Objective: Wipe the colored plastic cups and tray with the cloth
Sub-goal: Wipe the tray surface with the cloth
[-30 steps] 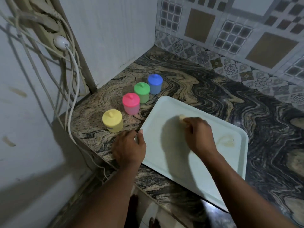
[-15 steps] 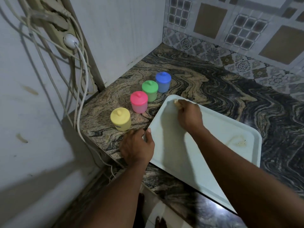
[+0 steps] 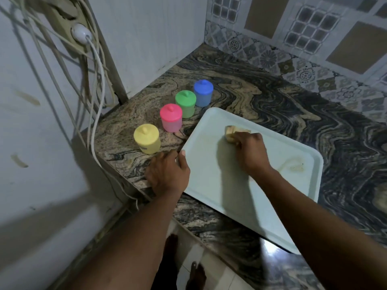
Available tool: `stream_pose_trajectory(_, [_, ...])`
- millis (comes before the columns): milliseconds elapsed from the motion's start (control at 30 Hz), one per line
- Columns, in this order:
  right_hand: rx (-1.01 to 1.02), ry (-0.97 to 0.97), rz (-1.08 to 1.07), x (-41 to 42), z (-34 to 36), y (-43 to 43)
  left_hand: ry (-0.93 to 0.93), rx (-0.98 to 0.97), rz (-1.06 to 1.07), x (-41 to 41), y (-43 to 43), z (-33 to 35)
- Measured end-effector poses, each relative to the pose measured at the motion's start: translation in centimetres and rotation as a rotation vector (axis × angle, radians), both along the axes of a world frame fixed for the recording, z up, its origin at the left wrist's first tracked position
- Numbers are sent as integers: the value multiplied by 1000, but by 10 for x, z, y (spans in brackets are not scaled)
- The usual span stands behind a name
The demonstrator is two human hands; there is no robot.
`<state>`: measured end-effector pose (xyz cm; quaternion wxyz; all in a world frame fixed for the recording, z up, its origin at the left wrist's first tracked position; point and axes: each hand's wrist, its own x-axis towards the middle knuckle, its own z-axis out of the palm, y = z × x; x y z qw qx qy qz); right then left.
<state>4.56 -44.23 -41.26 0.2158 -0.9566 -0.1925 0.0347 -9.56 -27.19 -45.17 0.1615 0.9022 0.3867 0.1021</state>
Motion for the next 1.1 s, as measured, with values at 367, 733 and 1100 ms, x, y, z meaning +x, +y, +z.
stream_pose_trajectory(367, [97,21,197,-70,18,-68,52,116,-107,3,-29,20])
stream_pose_trajectory(733, [-7,-7,344,-132,-1,-82,257,21,-610,30,-66,35])
stream_pose_trajectory(1100, [-168,-83,71,-33,-10,-64,369,53,-600,38,-75,52])
